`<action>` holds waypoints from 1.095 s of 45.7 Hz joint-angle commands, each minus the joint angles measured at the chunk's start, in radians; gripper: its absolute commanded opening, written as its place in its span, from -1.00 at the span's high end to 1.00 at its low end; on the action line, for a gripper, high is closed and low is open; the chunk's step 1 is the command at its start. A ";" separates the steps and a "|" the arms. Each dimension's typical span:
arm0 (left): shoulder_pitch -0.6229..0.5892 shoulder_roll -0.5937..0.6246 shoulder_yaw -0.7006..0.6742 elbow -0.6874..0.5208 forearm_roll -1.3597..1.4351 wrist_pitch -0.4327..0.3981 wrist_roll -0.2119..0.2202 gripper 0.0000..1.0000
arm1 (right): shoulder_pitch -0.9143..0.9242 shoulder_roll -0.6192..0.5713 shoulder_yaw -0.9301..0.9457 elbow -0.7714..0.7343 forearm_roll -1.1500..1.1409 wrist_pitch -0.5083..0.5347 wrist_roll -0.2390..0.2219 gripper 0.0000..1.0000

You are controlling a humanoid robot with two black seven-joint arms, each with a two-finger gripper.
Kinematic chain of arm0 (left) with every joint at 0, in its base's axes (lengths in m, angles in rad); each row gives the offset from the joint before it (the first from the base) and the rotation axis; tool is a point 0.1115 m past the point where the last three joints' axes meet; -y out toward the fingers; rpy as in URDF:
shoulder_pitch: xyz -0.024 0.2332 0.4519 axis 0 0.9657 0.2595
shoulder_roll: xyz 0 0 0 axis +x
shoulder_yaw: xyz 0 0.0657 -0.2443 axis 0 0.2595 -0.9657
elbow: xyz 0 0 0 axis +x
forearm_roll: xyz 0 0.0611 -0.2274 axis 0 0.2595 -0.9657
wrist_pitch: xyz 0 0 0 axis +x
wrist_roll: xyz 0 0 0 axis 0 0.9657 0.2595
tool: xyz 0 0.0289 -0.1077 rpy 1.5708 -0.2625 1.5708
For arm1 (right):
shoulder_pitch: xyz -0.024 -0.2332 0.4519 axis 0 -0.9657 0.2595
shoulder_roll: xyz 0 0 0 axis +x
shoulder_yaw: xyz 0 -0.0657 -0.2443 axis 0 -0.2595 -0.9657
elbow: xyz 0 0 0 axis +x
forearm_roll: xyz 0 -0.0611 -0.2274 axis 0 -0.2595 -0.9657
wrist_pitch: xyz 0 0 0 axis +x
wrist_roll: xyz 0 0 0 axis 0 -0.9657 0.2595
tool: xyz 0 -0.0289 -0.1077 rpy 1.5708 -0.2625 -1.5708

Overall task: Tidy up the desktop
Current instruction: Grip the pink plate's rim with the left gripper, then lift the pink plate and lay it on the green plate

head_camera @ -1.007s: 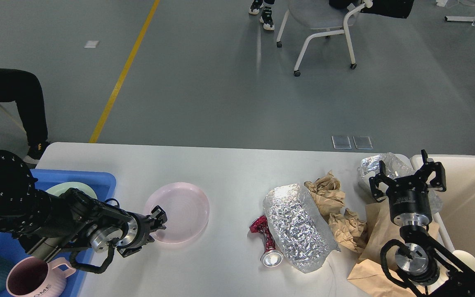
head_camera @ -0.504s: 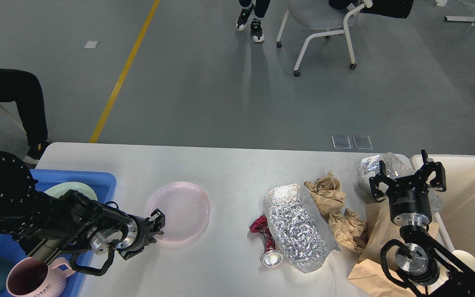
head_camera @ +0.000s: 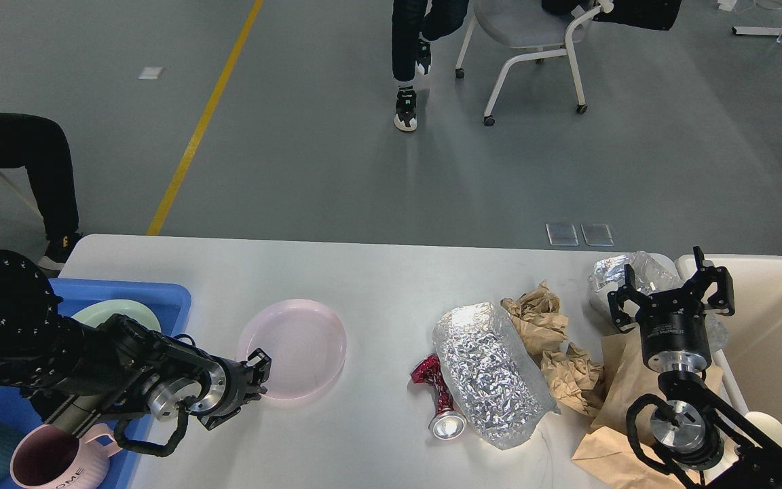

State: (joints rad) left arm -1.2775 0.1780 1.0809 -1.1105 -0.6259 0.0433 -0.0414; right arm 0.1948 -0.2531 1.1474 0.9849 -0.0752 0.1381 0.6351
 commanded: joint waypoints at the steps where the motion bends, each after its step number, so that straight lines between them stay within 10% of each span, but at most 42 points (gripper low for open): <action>1: 0.000 0.001 0.002 -0.002 0.000 0.001 0.006 1.00 | 0.000 0.000 0.000 0.000 0.000 0.000 0.000 -1.00; 19: -0.022 0.015 0.010 -0.029 0.003 0.000 0.026 1.00 | 0.000 0.000 0.000 0.000 0.000 0.000 0.000 -1.00; 30: -0.298 0.098 0.112 -0.245 0.006 -0.062 0.052 1.00 | 0.000 0.000 0.000 0.000 0.000 0.000 0.000 -1.00; 50: -0.946 0.098 0.413 -0.488 0.014 -0.499 0.041 1.00 | 0.000 0.000 0.000 -0.002 0.000 0.000 0.000 -1.00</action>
State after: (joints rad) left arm -2.0795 0.2850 1.4445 -1.5586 -0.6126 -0.3329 0.0004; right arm 0.1948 -0.2531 1.1474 0.9832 -0.0751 0.1381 0.6351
